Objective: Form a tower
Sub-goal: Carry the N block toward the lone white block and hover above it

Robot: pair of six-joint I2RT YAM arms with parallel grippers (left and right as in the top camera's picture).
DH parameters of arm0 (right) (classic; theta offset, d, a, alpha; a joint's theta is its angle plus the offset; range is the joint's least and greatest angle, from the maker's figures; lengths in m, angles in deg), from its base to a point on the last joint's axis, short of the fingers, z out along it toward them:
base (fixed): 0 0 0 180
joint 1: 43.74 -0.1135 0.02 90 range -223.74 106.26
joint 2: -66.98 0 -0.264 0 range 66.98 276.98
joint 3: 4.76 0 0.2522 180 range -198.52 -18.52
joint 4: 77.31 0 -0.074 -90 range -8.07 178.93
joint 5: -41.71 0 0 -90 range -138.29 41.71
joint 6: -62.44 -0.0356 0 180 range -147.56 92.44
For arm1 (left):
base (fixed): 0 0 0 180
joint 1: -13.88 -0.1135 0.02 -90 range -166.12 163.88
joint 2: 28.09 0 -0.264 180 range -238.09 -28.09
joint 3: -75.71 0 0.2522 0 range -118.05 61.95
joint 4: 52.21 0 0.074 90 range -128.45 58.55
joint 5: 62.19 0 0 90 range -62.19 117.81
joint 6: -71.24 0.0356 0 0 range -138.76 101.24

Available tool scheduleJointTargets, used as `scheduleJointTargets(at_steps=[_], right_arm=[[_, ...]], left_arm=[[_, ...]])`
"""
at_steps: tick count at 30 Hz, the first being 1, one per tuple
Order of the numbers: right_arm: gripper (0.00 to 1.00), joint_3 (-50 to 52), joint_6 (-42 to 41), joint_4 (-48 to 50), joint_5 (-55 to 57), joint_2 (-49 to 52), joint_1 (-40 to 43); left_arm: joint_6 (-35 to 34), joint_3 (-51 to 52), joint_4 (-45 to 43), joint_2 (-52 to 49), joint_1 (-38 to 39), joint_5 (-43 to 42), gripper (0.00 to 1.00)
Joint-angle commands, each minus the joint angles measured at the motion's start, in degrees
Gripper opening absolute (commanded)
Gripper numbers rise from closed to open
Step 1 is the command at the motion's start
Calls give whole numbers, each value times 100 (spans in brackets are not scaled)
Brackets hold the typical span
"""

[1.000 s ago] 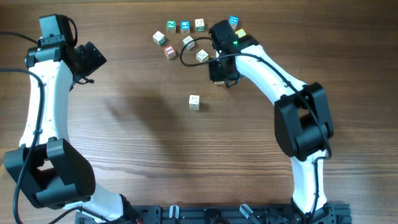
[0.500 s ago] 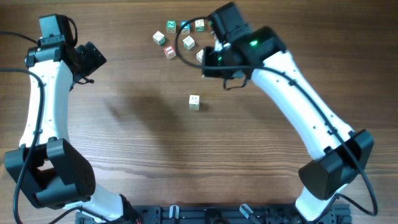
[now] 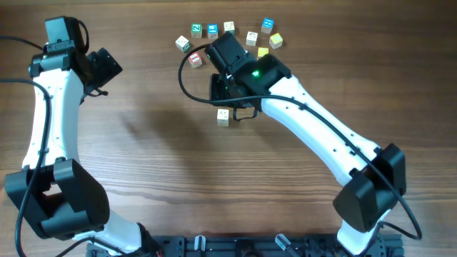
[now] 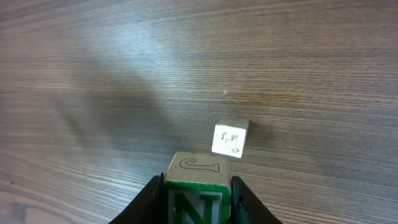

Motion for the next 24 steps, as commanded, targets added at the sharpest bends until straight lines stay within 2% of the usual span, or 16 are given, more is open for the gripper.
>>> scheduleJointTargets(at_steps=[1,3,8,15,24], right_arm=[[12,-817,-170,-682,216,98,46],[12,-1327,-223,-1156,223,101,103],[11,-1362,-271,-1434,511,492,-52],[9,-1360,-286,-1362,667,1421,-267],[11,-1246,-273,-1086,691,1499,-267]], left_arm=[[66,-74,-11,107,-15,55,100],[66,-74,-11,107,-15,55,100],[66,-74,-11,107,-15,55,100],[66,-74,-11,107,-15,55,100],[68,-74,-11,107,-15,55,100]])
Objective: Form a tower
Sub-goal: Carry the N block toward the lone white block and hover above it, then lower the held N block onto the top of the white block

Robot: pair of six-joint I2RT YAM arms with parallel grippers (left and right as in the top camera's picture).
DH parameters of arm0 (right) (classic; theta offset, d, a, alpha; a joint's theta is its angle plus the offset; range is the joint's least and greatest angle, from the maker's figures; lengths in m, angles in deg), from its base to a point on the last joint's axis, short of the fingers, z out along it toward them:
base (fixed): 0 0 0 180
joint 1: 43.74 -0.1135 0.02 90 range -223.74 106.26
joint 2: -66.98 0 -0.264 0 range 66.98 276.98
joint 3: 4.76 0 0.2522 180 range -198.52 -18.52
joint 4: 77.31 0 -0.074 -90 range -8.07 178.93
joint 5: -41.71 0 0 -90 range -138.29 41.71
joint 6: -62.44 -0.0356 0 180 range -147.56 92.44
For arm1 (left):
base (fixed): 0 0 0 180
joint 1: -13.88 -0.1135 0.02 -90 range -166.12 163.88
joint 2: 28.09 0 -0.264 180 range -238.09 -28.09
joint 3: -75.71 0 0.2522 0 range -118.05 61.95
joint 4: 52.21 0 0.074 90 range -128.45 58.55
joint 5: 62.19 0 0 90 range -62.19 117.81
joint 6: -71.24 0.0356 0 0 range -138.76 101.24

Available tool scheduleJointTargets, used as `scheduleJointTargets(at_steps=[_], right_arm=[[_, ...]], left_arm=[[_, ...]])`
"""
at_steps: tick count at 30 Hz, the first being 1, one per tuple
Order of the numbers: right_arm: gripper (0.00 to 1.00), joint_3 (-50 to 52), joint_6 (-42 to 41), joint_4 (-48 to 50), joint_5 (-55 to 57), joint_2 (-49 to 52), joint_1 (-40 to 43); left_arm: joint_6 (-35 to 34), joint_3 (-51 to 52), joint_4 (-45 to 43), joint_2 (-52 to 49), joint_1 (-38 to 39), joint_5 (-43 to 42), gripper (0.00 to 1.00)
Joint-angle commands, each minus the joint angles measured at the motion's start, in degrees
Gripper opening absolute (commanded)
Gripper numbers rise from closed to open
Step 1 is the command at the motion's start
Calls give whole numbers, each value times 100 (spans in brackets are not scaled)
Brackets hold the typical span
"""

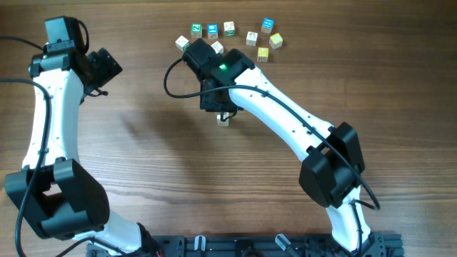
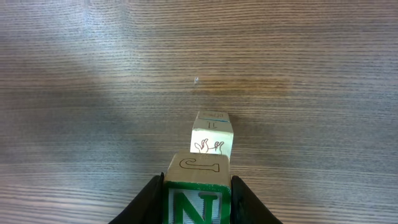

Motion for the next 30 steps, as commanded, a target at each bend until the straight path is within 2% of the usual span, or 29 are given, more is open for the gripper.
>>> scheduleJointTargets(at_steps=[1,8,30], right_arm=[[10,118,-103,105,144,76,7],[10,487,-149,402,142,90,9],[15,629,-297,448,184,164,9]], left_arm=[[66,-74,-11,107,-15,55,100],[68,-74,-11,107,-15,55,100],[66,-74,-11,107,-15,55,100]])
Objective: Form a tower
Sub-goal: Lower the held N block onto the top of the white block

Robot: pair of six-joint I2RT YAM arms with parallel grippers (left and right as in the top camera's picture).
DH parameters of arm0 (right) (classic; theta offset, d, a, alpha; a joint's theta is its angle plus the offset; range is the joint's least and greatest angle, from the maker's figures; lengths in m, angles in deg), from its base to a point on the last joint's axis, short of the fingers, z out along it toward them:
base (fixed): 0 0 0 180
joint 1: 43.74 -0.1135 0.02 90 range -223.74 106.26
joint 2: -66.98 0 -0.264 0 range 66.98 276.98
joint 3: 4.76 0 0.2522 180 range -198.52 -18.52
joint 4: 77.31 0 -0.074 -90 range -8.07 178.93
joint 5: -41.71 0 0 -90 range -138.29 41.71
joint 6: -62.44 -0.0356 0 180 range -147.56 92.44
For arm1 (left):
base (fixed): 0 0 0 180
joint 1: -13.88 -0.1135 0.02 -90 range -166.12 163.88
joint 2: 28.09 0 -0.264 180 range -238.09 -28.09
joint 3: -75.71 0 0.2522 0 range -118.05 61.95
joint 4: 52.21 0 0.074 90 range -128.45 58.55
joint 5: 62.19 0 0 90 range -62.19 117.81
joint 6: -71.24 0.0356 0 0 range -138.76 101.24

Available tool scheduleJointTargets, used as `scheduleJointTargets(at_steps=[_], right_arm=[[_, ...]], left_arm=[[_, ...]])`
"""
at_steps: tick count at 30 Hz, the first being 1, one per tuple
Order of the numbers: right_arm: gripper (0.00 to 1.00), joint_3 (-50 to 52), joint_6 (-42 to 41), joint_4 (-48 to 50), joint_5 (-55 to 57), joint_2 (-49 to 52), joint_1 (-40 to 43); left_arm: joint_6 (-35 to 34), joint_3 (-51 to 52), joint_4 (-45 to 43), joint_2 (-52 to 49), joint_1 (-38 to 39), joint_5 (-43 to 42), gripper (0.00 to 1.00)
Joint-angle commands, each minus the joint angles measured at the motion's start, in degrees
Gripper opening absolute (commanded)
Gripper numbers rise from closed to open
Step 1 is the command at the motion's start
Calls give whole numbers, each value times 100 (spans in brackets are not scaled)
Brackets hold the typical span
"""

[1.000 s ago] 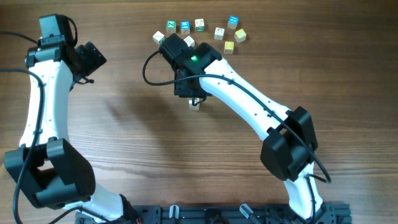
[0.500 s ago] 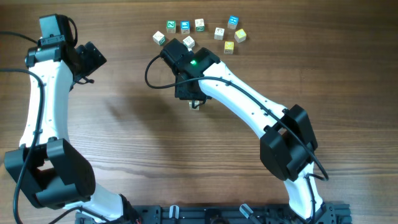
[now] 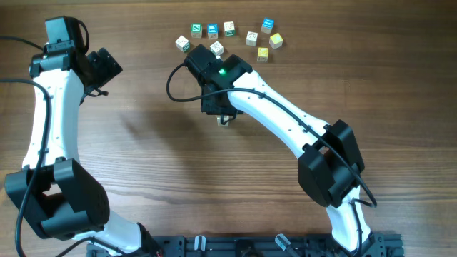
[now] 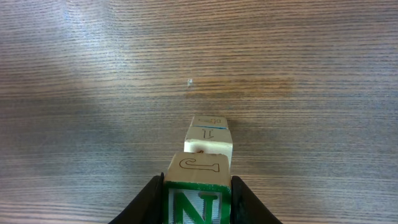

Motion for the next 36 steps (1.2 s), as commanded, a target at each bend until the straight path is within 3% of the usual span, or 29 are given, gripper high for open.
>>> scheduleJointTargets(at_steps=[1,14,36], right_arm=[[15,229,-177,87,140,146,7],[18,313,-275,332,144,144,24],[15,313,-415,216,-208,144,114]], left_arm=[[66,-74,-9,107,-15,52,100],[66,-74,-9,107,-15,52,100],[66,-74,-9,107,-15,52,100]])
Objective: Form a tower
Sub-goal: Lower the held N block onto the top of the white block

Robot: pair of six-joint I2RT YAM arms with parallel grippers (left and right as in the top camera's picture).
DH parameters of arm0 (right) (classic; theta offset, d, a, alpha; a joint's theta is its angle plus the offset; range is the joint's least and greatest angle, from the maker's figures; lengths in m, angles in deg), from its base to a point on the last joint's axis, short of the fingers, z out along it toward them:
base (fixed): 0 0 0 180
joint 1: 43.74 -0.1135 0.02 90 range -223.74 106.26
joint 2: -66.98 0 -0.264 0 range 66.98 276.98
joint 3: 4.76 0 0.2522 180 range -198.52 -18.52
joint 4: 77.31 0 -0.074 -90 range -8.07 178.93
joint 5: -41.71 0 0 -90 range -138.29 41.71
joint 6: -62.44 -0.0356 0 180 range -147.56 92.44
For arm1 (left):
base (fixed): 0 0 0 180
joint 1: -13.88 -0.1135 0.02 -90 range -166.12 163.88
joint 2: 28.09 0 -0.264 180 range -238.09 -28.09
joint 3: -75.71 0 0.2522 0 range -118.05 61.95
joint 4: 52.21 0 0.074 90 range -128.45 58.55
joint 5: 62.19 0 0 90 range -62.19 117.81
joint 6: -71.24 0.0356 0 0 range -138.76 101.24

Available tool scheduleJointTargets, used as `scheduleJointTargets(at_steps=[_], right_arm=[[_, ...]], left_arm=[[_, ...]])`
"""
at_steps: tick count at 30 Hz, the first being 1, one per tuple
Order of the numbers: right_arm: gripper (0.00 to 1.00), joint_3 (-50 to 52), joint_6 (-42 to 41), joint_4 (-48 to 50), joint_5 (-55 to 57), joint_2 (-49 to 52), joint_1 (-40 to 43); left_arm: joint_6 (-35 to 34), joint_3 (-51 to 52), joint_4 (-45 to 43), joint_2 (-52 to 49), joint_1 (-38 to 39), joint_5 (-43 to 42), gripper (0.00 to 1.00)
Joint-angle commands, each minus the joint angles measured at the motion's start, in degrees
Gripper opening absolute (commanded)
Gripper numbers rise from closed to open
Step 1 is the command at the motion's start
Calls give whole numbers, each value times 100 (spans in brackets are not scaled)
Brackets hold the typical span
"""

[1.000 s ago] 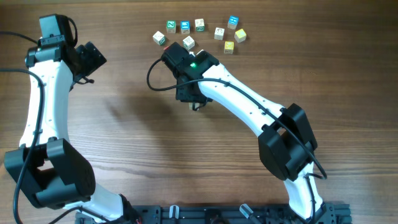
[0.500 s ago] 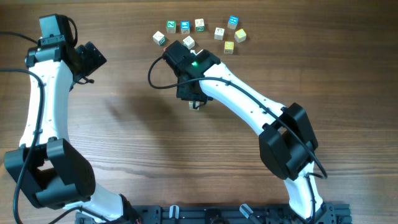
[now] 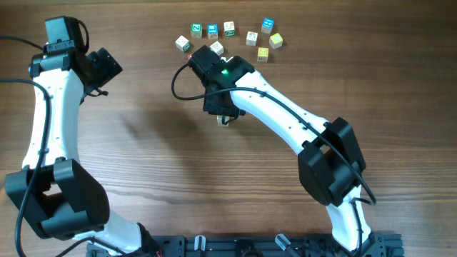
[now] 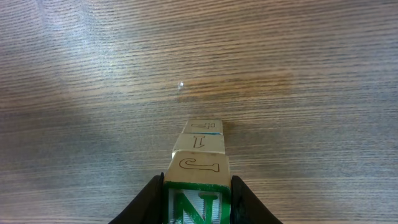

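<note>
My right gripper (image 4: 198, 198) is shut on a wooden letter block (image 4: 198, 180) with a green N face and a J on top. Just beyond and below it stands a single pale block (image 4: 201, 135) on the table; the held block overlaps its near edge in the right wrist view. From overhead the pale block (image 3: 224, 120) peeks out under the right wrist (image 3: 218, 78). My left gripper (image 3: 107, 66) is raised at the far left, away from the blocks; whether it is open cannot be told.
Several loose letter blocks (image 3: 228, 34) lie in an arc at the back of the wooden table (image 3: 143, 157), just behind the right wrist. The right arm stretches diagonally from the front right. The left arm stands along the left side.
The right gripper with the N block has shifted slightly closer over the pale block, which now shows less of itself in the wrist view. The left arm has not moved.
The right gripper held the N block with the pale block off to the right ahead. Then the pale block was centred ahead of the held block. At each later moment it sat closer beneath, and now the held block overlaps it.
</note>
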Motion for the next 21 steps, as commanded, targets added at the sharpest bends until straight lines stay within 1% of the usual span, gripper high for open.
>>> scheduleJointTargets(at_steps=[1,14,16,17,21], right_arm=[[15,66,-109,-9,-92,140,9],[16,66,-87,2,-68,140,9],[16,66,70,31,-63,140,9],[20,66,63,26,-46,140,9],[20,66,57,28,-48,140,9]], left_arm=[[66,-74,-9,107,-15,52,100],[66,-74,-9,107,-15,52,100],[68,-74,-9,107,-15,52,100],[68,-74,-9,107,-15,52,100],[68,-74,-9,107,-15,52,100]])
